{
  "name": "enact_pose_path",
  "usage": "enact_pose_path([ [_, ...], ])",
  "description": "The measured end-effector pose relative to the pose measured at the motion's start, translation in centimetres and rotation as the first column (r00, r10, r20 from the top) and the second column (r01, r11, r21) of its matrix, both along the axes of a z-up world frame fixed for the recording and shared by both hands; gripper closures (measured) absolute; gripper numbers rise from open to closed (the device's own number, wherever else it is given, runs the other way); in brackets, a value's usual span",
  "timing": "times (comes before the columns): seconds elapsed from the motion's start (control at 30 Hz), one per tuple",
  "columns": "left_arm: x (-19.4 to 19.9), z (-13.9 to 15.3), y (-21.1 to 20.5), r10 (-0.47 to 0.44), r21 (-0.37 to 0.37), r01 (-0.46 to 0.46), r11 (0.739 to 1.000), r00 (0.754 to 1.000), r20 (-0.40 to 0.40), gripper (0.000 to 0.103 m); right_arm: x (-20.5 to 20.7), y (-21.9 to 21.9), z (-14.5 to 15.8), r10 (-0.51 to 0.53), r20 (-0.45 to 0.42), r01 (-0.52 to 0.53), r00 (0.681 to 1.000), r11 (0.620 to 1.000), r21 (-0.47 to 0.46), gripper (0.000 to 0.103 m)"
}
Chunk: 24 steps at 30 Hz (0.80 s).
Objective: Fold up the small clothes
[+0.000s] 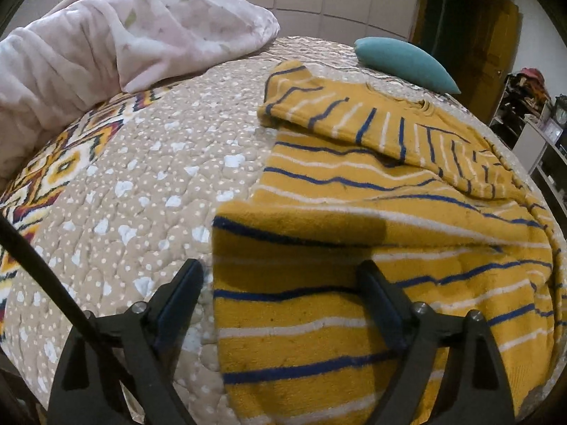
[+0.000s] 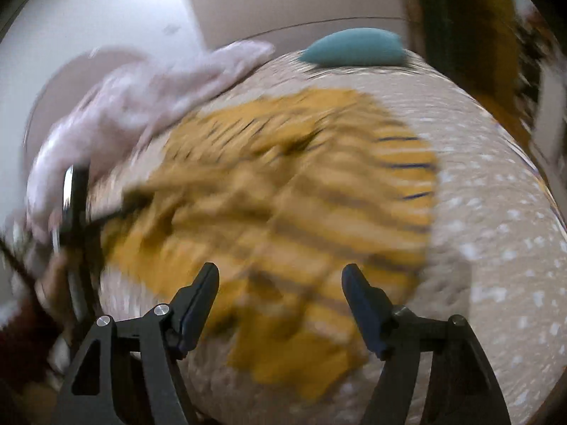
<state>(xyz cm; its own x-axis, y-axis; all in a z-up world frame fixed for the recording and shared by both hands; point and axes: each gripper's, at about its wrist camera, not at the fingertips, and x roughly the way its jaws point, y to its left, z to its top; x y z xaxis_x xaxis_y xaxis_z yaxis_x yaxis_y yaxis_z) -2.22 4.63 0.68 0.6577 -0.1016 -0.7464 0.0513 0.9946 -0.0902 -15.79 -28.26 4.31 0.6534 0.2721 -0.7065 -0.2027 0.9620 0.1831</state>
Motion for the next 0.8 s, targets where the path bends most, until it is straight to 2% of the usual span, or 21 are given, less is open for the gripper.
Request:
enact_pose_path([
  [0.1, 0.1, -0.1, 0.0, 0.001, 0.008, -0.001, 1.000, 1.000, 0.002, 0.015, -0.8, 2.4, -1.2, 0.030, 0.015, -0.028, 0.999, 0.995, -0.100, 0.026],
  [0.17, 0.1, -0.1, 0.1, 0.001, 0.005, -0.001, 1.000, 1.000, 0.006, 0.015, -1.5, 3.1, -2.0, 0.038, 0.038, -0.030, 0.999, 0.979, -0.203, 0.026],
  [0.27, 0.1, -0.2, 0.1, 0.001, 0.004, -0.001, 1.000, 1.000, 0.007, 0.015, -2.5, 3.2, -3.0, 0.051, 0.036, -0.038, 0.998, 0.955, -0.293, 0.027],
  [0.33, 0.1, -0.2, 0.1, 0.001, 0.004, -0.001, 1.000, 1.000, 0.007, 0.015, -2.8, 2.7, -3.2, 0.066, 0.024, -0.056, 0.998, 0.950, -0.307, 0.046],
  [0.37, 0.1, -0.2, 0.1, 0.001, 0.004, -0.001, 1.000, 1.000, 0.007, 0.015, -2.7, 2.3, -3.0, 0.068, 0.015, -0.061, 0.998, 0.952, -0.299, 0.061],
  [0.47, 0.1, -0.2, 0.1, 0.000, 0.004, 0.000, 1.000, 1.000, 0.006, 0.015, -2.4, -0.7, -1.4, 0.049, -0.004, -0.049, 0.999, 0.986, -0.157, 0.092],
  [0.5, 0.1, -0.2, 0.1, 0.000, 0.005, 0.000, 1.000, 1.000, 0.006, 0.015, -2.3, -2.9, -0.2, 0.021, 0.004, -0.020, 1.000, 0.998, -0.063, 0.093],
  [0.53, 0.1, -0.2, 0.1, 0.000, 0.004, 0.000, 1.000, 1.000, 0.007, 0.015, -2.5, -4.1, 0.5, -0.008, 0.018, 0.009, 1.000, 1.000, -0.026, 0.093],
  [0.6, 0.1, -0.2, 0.1, 0.000, 0.003, 0.000, 1.000, 1.000, 0.007, 0.015, -2.7, -8.6, 2.9, -0.131, 0.061, 0.128, 0.990, 0.990, 0.052, 0.094],
  [0.67, 0.1, -0.2, 0.1, 0.000, 0.004, 0.000, 1.000, 1.000, 0.007, 0.015, -3.3, -13.9, 5.3, -0.272, 0.095, 0.261, 0.958, 0.958, 0.118, 0.094],
  [0.7, 0.1, -0.2, 0.1, 0.000, 0.003, 0.000, 1.000, 1.000, 0.008, 0.015, -3.8, -17.5, 6.7, -0.367, 0.111, 0.350, 0.923, 0.925, 0.147, 0.094],
  [0.77, 0.1, -0.2, 0.1, 0.000, 0.002, 0.000, 1.000, 1.000, 0.008, 0.015, -4.6, -22.0, 8.3, -0.484, 0.112, 0.462, 0.868, 0.870, 0.173, 0.095],
  [0.8, 0.1, -0.2, 0.1, 0.000, 0.003, 0.000, 1.000, 1.000, 0.007, 0.015, -5.1, -25.2, 9.1, -0.564, 0.097, 0.539, 0.820, 0.819, 0.197, 0.095],
])
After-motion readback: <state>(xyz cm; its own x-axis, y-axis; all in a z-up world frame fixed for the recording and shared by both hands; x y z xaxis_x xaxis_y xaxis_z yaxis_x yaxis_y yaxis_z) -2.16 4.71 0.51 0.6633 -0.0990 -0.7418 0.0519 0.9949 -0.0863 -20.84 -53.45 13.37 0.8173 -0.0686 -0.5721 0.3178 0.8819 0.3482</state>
